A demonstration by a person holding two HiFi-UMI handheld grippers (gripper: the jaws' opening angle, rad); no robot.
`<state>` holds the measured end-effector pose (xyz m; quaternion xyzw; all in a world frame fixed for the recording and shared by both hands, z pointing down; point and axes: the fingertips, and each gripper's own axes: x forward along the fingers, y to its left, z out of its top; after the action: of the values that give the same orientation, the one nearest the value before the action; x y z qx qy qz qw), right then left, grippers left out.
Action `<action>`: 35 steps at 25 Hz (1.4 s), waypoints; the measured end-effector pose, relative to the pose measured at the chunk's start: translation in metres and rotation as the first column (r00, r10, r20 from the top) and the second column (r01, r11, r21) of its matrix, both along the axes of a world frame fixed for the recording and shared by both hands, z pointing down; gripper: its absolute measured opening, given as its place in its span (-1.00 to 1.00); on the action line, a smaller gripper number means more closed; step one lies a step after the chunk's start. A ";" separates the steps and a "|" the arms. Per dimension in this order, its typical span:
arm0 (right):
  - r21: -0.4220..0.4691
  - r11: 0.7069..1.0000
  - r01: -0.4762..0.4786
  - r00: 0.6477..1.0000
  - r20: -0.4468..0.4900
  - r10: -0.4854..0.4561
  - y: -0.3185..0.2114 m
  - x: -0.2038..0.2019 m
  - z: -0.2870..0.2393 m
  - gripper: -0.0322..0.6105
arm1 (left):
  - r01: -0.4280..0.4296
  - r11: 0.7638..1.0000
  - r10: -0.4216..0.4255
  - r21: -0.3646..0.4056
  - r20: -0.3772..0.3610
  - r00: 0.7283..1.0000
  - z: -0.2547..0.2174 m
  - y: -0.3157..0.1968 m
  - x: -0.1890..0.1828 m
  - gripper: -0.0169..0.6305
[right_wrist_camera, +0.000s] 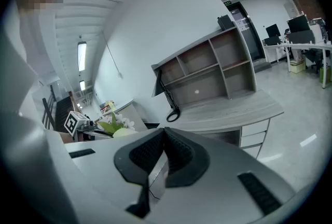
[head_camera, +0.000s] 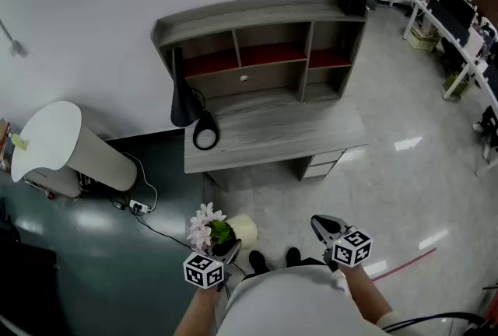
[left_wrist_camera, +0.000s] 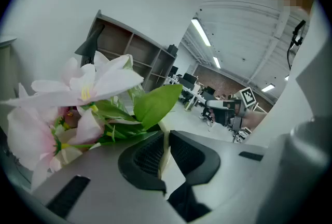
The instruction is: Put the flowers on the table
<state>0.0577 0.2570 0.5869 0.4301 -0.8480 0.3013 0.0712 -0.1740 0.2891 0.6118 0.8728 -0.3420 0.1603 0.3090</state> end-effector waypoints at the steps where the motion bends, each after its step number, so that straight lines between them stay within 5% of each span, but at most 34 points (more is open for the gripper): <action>1: 0.001 1.000 -0.002 1.000 0.001 0.002 -0.001 0.001 0.000 -0.85 | 0.000 1.000 0.000 0.002 -0.001 1.000 -0.001 -0.001 0.001 -0.79; 23: 0.001 1.000 0.022 0.998 0.062 -0.022 -0.010 0.017 0.000 -0.84 | 0.035 0.999 -0.035 0.000 0.008 0.999 -0.003 -0.004 0.017 -0.79; 35: -0.007 0.996 0.087 0.993 0.079 -0.086 -0.013 0.056 0.009 -0.84 | 0.132 0.991 -0.132 -0.021 0.012 0.991 0.011 -0.012 0.040 -0.79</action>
<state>0.1138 0.2443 0.5963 0.3802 -0.8664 0.3193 0.0530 -0.1336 0.2775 0.6231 0.8440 -0.3988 0.1480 0.3267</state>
